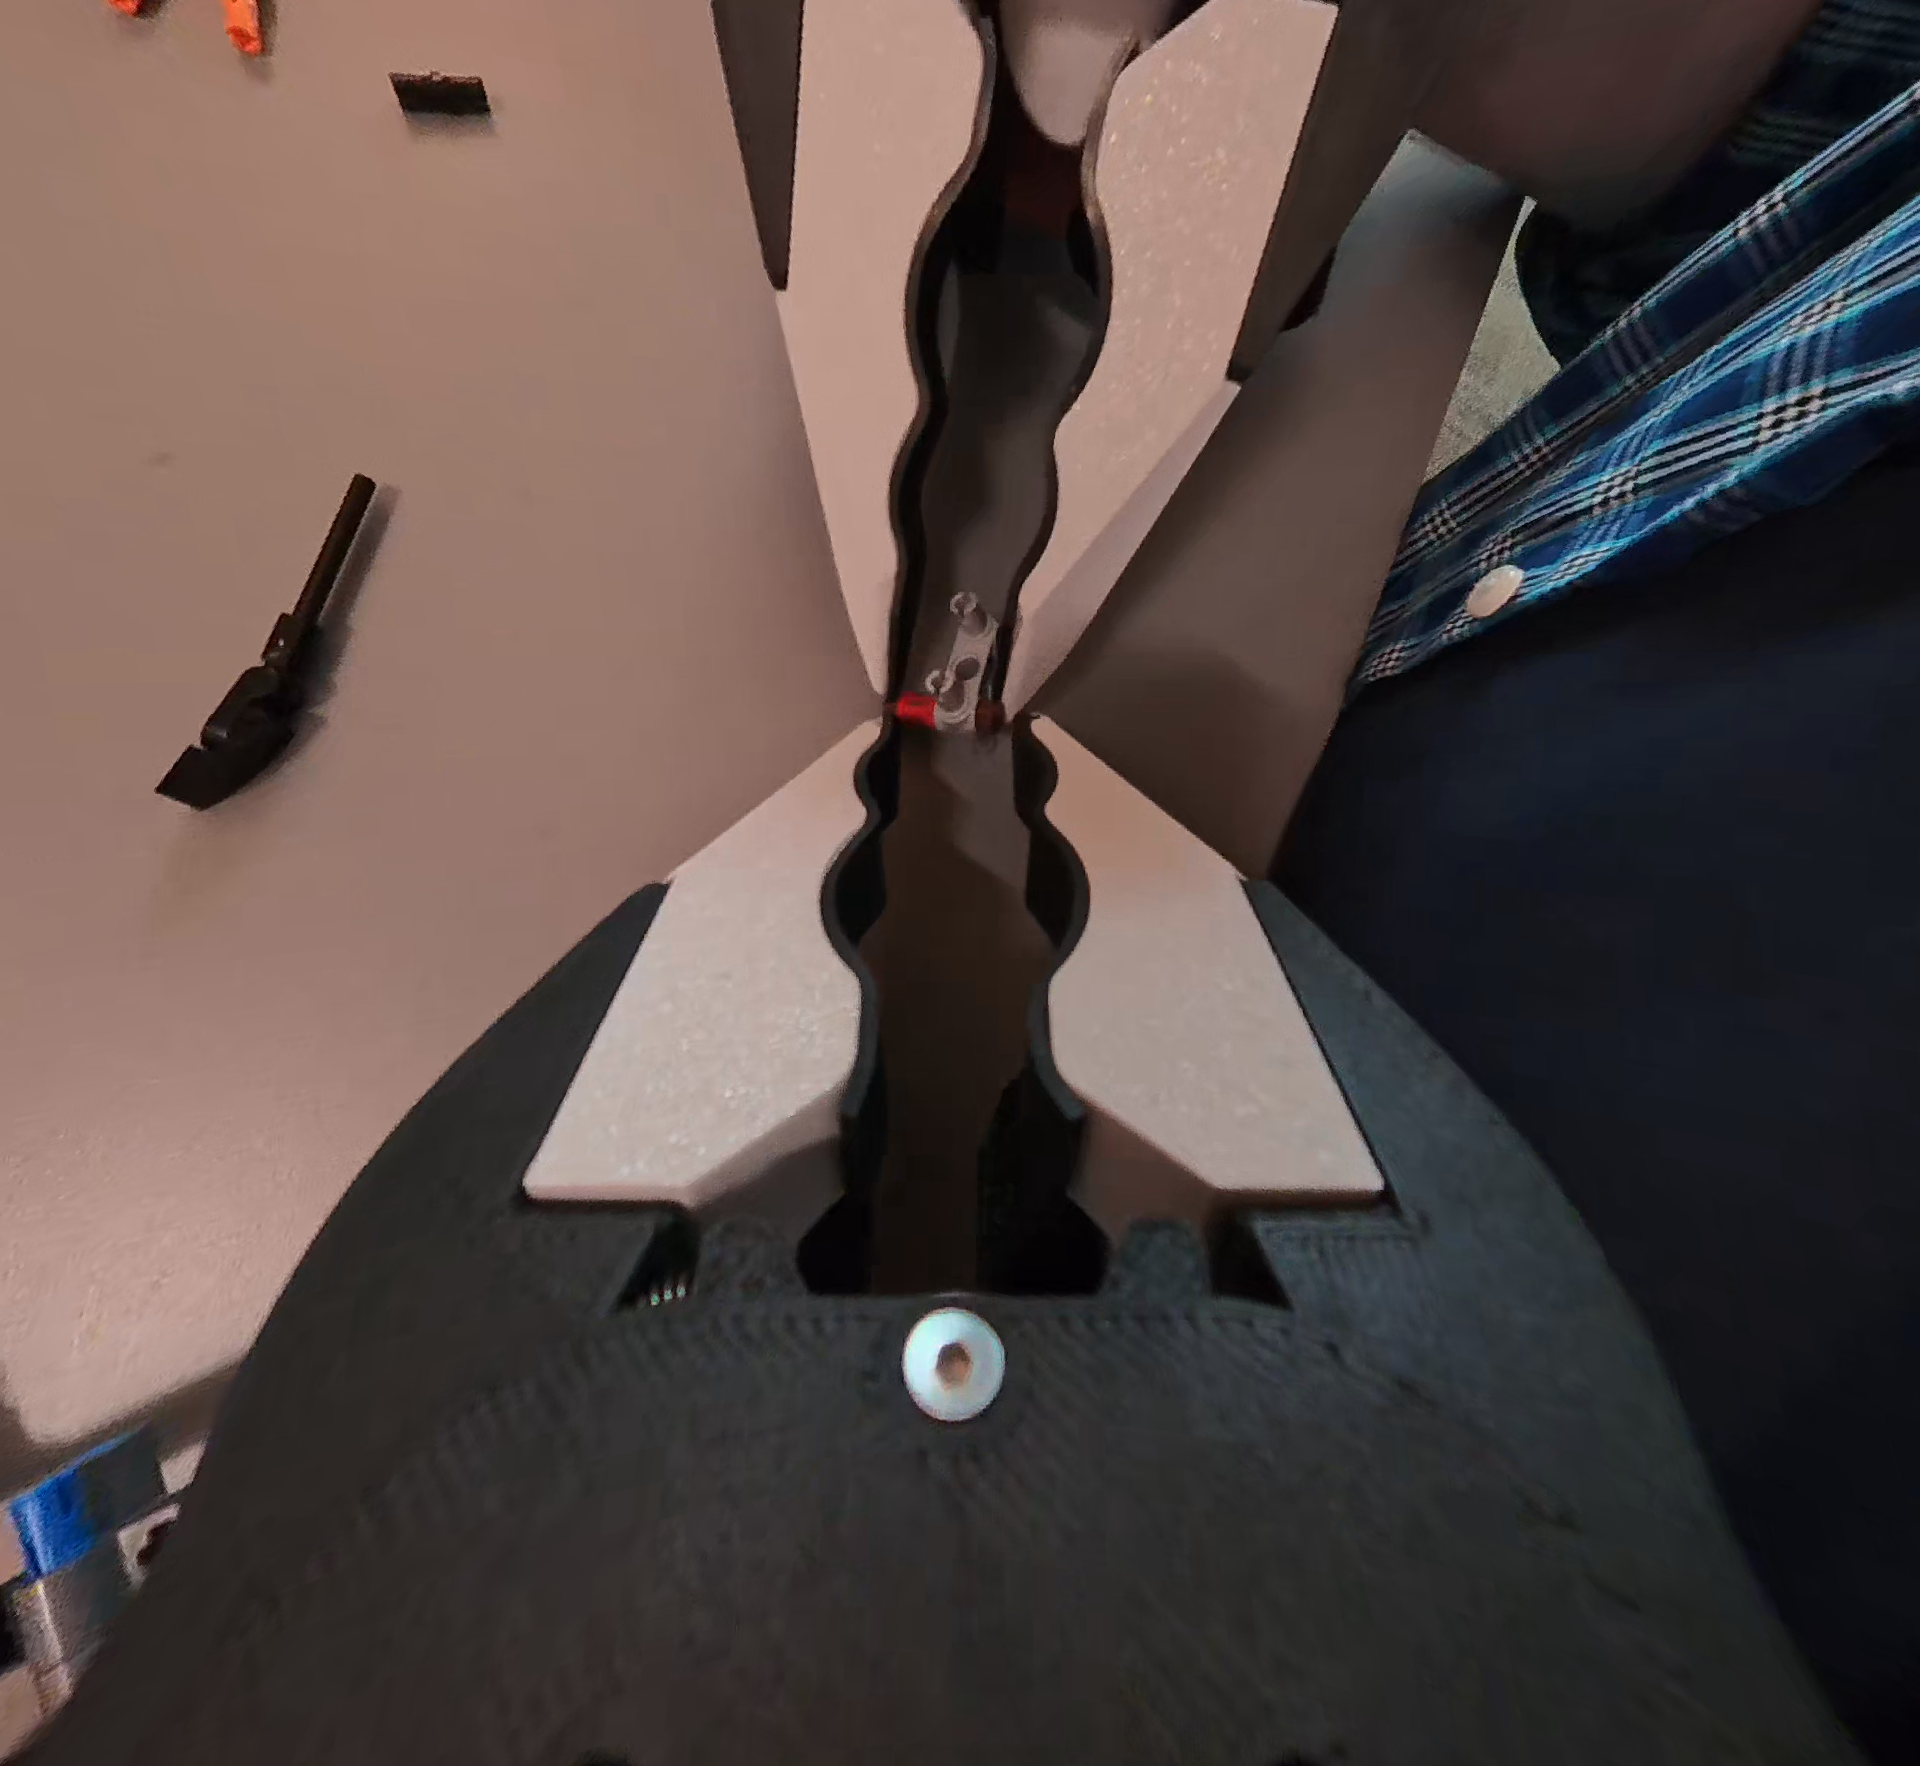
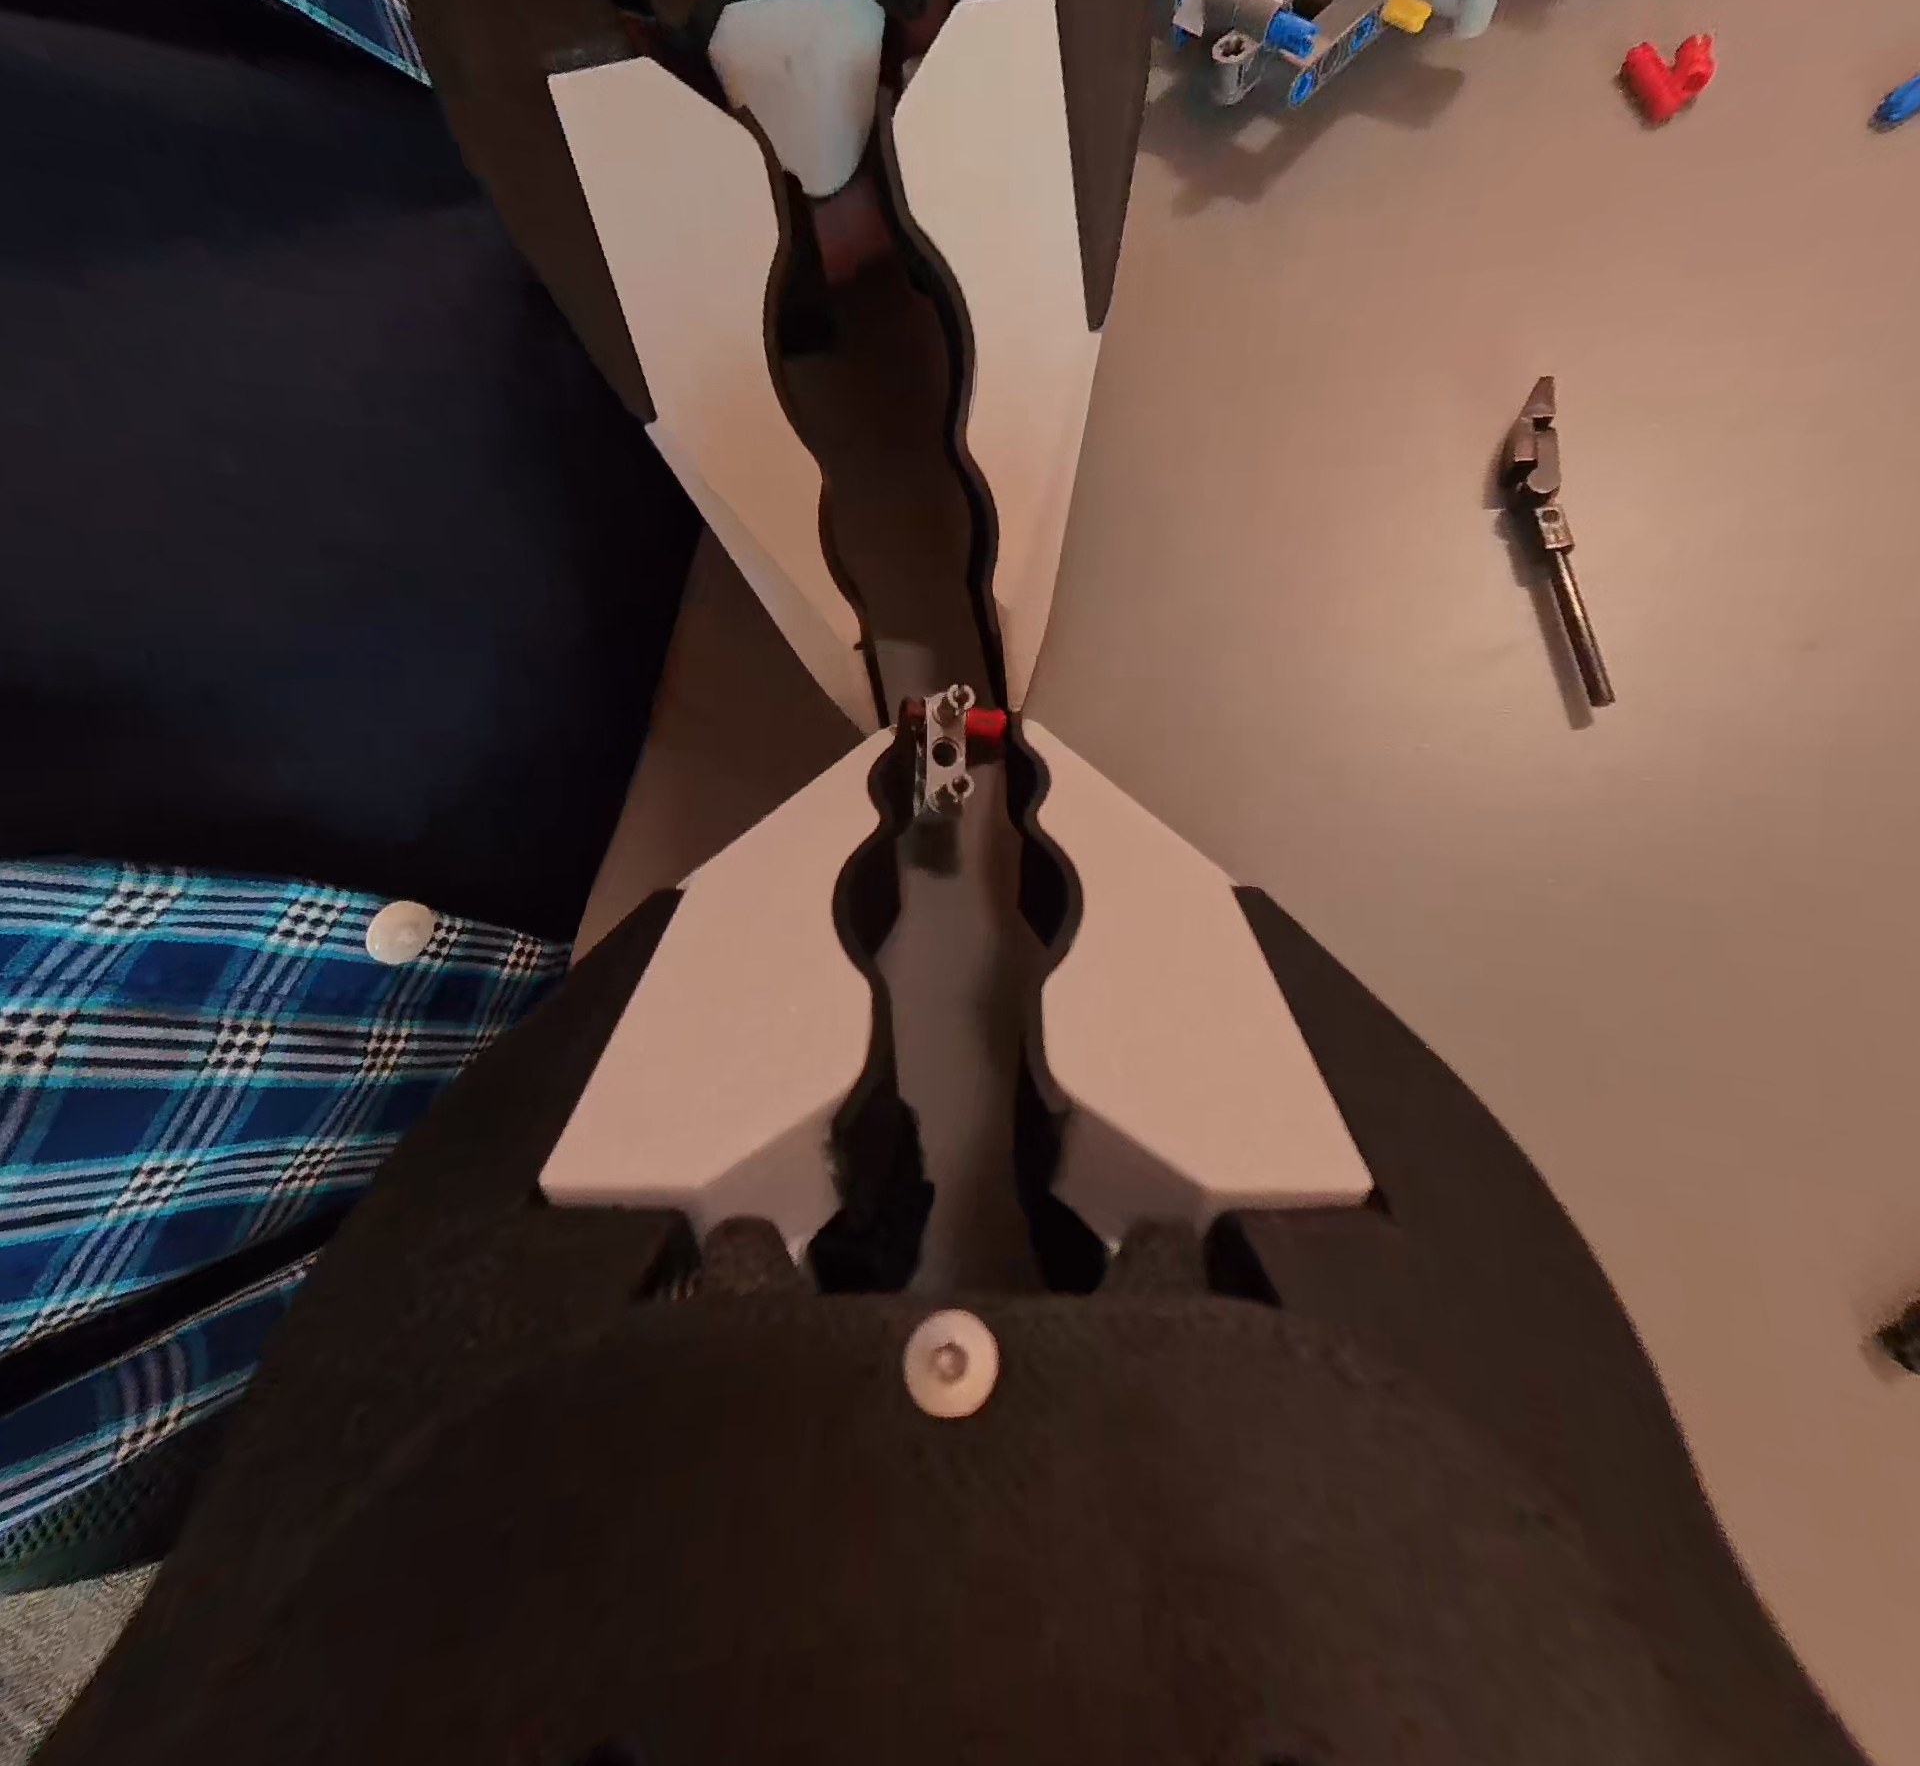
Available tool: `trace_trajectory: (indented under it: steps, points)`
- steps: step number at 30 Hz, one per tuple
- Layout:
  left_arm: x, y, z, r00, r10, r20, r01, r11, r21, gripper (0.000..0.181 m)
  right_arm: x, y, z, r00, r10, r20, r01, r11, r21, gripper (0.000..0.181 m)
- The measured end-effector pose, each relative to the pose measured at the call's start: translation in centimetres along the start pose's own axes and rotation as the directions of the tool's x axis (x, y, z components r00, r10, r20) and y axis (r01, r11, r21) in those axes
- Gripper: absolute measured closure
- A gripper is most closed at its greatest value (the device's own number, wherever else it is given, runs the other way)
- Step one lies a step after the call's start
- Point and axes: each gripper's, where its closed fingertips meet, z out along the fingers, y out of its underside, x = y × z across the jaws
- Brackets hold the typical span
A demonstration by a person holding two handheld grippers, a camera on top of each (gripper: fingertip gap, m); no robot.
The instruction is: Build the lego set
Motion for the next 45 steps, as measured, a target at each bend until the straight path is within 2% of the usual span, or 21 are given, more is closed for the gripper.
trace_trajectory:
  steps: [14,19,21,32,45]
  points:
    - [-0.08,0.14,-0.08,1.000,-0.004,0.012,0.004,1.000,0.006,0.164,-0.10,0.03,-0.02,0.999,0.050,-0.011,-0.050,0.999,0.018,0.169]
    - [0.17,-0.23,-0.62,0.984,-0.132,-0.119,0.136,0.990,0.034,0.156,-0.16,0.03,0.02,0.998,0.055,-0.008,-0.055,0.998,0.020,0.173]
    - [-0.06,-0.32,-0.77,0.979,-0.154,-0.137,0.160,0.987,0.034,0.161,-0.25,0.01,0.07,0.998,0.056,0.005,-0.057,0.998,0.017,0.173]
    - [-0.36,-0.16,-0.67,0.985,-0.131,-0.116,0.135,0.991,0.025,0.162,0.42,-0.09,0.01,0.992,0.122,-0.001,-0.122,0.992,0.026,0.166]
    - [-0.30,-0.03,-0.62,0.993,-0.085,-0.087,0.087,0.996,0.020,0.163,0.09,-0.11,0.29,0.994,0.107,0.007,-0.107,0.994,0.009,0.171]
